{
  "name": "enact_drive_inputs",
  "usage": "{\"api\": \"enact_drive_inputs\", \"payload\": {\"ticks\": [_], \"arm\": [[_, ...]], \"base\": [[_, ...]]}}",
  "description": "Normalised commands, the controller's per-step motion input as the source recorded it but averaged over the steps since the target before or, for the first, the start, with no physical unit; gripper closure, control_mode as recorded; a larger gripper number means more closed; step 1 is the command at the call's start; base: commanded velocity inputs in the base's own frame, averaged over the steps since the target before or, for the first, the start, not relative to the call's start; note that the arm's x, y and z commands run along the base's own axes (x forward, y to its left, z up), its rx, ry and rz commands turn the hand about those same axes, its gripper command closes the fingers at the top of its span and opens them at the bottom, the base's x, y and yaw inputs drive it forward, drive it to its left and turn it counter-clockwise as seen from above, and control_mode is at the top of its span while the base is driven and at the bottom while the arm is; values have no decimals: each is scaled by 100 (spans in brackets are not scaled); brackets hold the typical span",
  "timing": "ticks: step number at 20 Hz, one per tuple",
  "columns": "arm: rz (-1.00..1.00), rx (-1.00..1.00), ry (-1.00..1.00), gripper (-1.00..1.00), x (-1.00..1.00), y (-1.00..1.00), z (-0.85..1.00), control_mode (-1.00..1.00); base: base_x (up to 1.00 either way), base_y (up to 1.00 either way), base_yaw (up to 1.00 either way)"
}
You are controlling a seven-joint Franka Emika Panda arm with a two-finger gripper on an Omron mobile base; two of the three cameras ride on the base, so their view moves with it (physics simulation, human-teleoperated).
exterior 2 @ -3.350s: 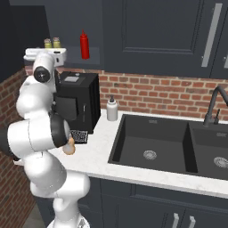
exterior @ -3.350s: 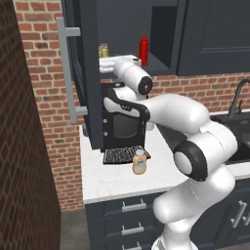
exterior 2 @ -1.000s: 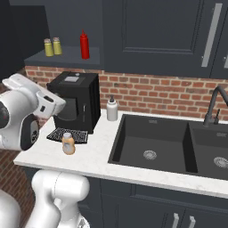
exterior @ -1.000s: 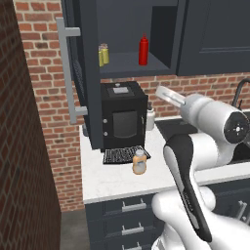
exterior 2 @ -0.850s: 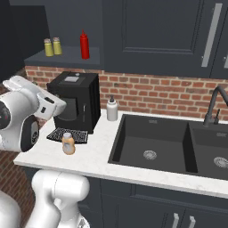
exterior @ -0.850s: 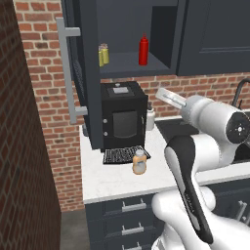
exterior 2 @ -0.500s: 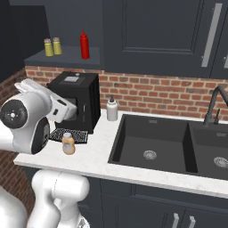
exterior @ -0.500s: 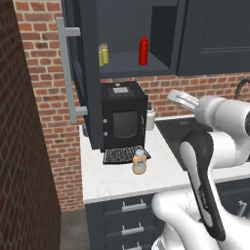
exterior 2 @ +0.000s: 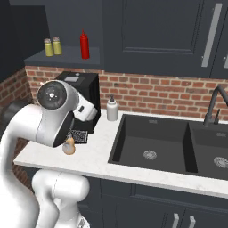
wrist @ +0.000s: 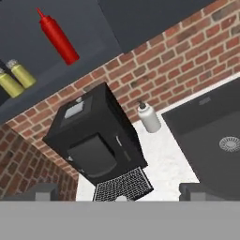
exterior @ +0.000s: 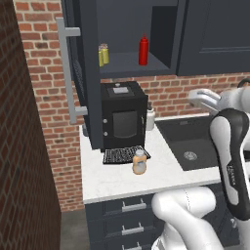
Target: Put the shaker and condiment bottle from the counter next to their counterparts in the cabinet.
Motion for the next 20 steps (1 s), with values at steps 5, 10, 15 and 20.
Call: {"api": "enact_drive_inputs", "payload": {"ticks": [5,10,15,20], "arm": [[12,0,9,-100,-5,-38,-66,-100],[31,0,-20,-100,-2,-15,-100,-100],[46,0,-38,-100,20,-10,-94,-100],[40,-2,-16,-100,37,3,-54,-100]], "base": [[0,0,0],[0,0,0],[0,0,0],[0,0,0]]}}
